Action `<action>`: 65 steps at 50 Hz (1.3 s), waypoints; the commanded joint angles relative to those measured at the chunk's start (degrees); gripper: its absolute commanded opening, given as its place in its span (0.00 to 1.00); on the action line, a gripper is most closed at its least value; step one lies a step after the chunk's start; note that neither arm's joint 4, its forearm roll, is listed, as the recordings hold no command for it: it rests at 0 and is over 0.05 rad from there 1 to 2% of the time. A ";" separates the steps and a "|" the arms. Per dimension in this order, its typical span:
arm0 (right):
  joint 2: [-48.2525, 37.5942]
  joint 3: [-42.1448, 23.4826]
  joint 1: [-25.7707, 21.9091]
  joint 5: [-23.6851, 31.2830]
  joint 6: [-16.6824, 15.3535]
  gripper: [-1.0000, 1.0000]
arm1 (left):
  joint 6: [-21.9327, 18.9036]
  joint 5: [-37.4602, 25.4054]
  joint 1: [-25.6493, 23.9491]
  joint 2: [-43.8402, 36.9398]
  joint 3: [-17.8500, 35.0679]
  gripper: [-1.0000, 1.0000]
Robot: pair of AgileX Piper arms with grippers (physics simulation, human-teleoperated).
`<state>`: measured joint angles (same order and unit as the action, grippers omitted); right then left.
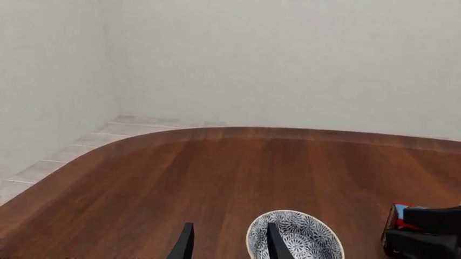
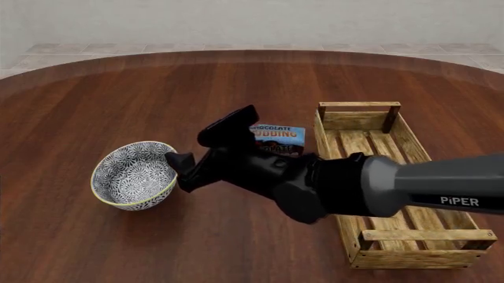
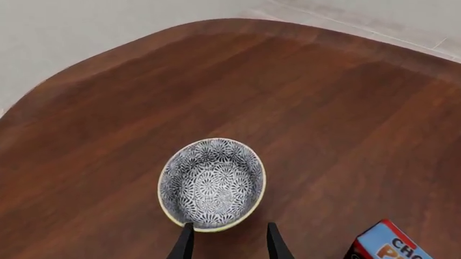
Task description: Pick up the bowl on the left and put it in the tray.
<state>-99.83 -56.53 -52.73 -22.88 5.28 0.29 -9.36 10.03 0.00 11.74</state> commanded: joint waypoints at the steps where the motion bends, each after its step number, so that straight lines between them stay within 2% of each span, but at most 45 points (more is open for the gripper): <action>1: -2.81 -2.45 0.57 1.38 0.93 1.00 | 0.09 -0.04 0.09 0.00 -0.01 1.00; 22: -5.14 -4.37 0.54 2.24 1.83 1.00 | -0.08 -0.33 0.21 0.00 0.39 1.00; 29: -5.85 -5.51 1.28 3.04 3.89 1.00 | -0.22 -0.88 0.25 0.00 0.84 1.00; 52: -8.57 -8.51 1.69 4.57 3.23 1.00 | -0.47 -1.48 -0.10 0.00 1.64 1.00; 65: -11.56 -11.25 2.05 5.81 3.94 1.00 | -0.18 -1.28 0.39 0.00 1.18 1.00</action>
<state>-109.36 -65.95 -51.00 -17.89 8.91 0.01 -10.64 10.22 0.00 13.07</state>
